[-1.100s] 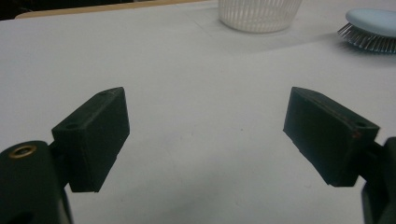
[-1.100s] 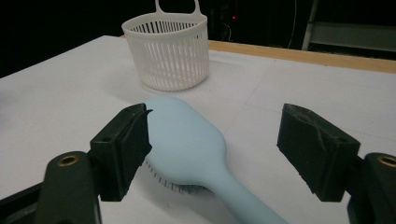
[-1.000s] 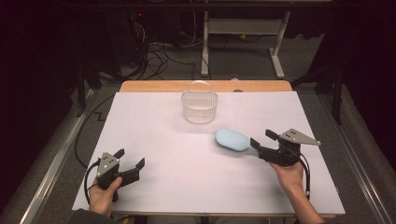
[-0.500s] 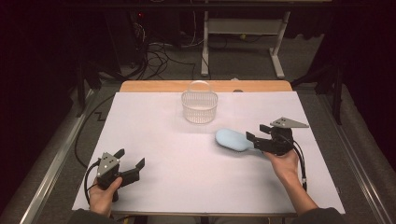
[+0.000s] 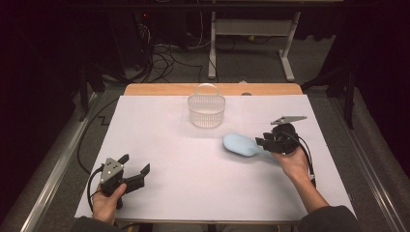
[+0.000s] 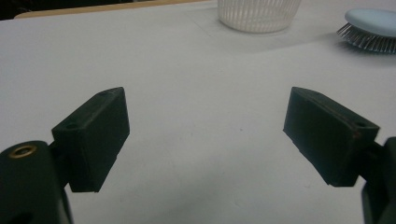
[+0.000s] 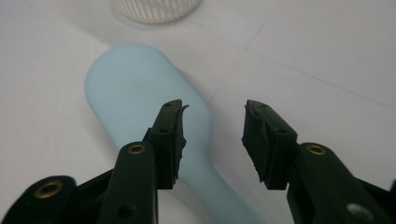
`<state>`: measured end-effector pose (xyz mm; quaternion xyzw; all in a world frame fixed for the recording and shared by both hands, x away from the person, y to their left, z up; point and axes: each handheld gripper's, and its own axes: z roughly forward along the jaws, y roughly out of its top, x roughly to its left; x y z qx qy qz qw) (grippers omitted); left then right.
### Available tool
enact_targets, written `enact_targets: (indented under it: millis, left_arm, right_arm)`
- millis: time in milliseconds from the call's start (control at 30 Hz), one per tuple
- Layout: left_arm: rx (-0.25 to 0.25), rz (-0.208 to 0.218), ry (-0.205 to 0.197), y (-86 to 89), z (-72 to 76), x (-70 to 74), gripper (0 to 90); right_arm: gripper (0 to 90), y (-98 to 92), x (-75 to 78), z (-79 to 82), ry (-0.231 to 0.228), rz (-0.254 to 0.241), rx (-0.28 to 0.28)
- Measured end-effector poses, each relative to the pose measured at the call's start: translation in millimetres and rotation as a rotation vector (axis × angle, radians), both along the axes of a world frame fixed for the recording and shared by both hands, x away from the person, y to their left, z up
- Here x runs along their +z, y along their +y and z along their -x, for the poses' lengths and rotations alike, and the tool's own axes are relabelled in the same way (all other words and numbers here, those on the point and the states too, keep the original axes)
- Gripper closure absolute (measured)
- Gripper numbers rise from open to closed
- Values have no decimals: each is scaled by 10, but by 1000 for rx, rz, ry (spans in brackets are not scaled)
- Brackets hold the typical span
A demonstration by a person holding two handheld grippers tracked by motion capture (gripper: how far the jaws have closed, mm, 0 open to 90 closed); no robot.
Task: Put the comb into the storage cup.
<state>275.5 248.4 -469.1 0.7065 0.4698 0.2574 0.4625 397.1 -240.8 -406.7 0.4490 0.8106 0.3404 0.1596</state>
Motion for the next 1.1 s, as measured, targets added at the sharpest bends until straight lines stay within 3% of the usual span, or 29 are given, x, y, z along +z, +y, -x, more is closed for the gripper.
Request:
enact_targets:
  millis: [67,100,300,467,700,933,1100]
  left_arm:
    - [1,-3,-2,-2,0,0,153]
    - [-1,-16,-5,-10,4,3,153]
    - [-3,-14,-5,-9,3,2,153]
    - [-4,-13,-4,-11,2,1,153]
    - [-4,-11,-3,-12,2,1,153]
    - [-4,-12,-3,-11,3,1,153]
    - [-3,-12,-3,-10,3,0,154]
  right_arm:
    - [613,2,-2,-16,12,11,0]
    - [645,4,-4,-45,41,27,-8]
    - [746,5,-35,-118,117,68,-20]
    - [827,-19,-73,-165,175,82,-35]
    - [896,1,-88,-192,216,127,-22]
    - [900,26,-116,-204,239,173,-29]
    - [900,11,-128,-213,246,179,-39]
